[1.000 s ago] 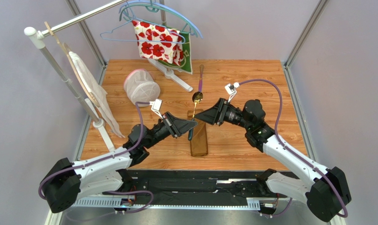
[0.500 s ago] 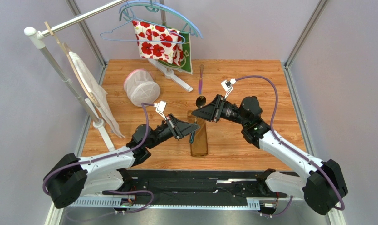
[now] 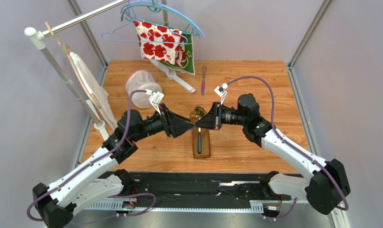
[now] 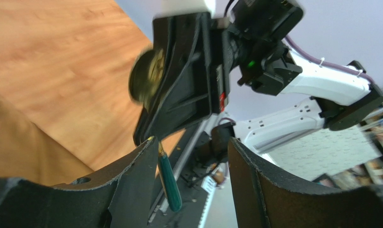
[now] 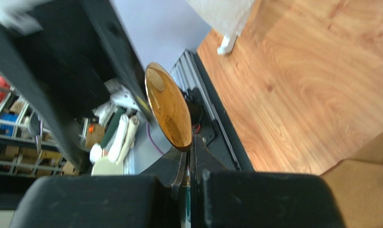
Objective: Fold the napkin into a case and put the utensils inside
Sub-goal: Pass from the left arm to the right, then pass from the right arm to the left
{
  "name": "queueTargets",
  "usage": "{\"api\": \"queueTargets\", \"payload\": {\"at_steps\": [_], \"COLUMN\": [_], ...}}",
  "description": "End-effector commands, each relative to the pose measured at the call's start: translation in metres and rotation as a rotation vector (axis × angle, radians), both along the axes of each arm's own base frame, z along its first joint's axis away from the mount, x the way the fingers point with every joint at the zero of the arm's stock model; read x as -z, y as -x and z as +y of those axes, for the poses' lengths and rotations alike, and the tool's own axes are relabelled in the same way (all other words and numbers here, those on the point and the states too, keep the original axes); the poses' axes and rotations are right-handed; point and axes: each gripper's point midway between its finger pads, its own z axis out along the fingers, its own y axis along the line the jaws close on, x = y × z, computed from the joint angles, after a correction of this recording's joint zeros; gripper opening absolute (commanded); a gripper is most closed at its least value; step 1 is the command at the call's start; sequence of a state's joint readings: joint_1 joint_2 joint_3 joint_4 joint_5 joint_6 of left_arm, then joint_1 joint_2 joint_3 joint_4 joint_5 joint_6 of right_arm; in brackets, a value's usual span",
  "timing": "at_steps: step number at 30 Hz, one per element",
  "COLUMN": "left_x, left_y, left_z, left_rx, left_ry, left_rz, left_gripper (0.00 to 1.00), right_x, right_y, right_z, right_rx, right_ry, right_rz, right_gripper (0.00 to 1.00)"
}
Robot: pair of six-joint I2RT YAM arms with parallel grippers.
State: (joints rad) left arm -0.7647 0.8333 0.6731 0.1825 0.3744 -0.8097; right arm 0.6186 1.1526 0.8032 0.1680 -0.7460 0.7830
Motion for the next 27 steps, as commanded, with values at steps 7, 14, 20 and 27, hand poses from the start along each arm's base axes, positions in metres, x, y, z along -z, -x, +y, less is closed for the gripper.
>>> {"api": "queueTargets", "payload": {"at_steps": [7,14,20,27], "left_x": [0.011,0.002,-0.004,-0.006], "left_y": [-0.013,-0.018,-0.016,-0.027], "left_z": [0.002,-0.005,-0.016,-0.017], "left_rx": [0.092,0.085,0.131,0.09], "left_ry": [-0.257,-0.214,-0.145,-0.127], "left_rz": [-0.06,-0.071,-0.055,-0.037], "left_gripper": [0.47,0.43,0.44,0.28], "right_x": [-0.008,-0.009,-0.007,-0.009], "right_y": [0.034,0.035,0.037,0.041], "right_z": [-0.007,-0.006,-0.006,-0.004], "right_rx": [-0.154,-0.162,-0.168,-0.181], "right_ry": [0.005,-0.011,-0.011,-0.017], "right_rz": [-0.041,-0.035,-0.031,-0.036], "right_gripper": [0.0,0.0,0.0,0.0]}}
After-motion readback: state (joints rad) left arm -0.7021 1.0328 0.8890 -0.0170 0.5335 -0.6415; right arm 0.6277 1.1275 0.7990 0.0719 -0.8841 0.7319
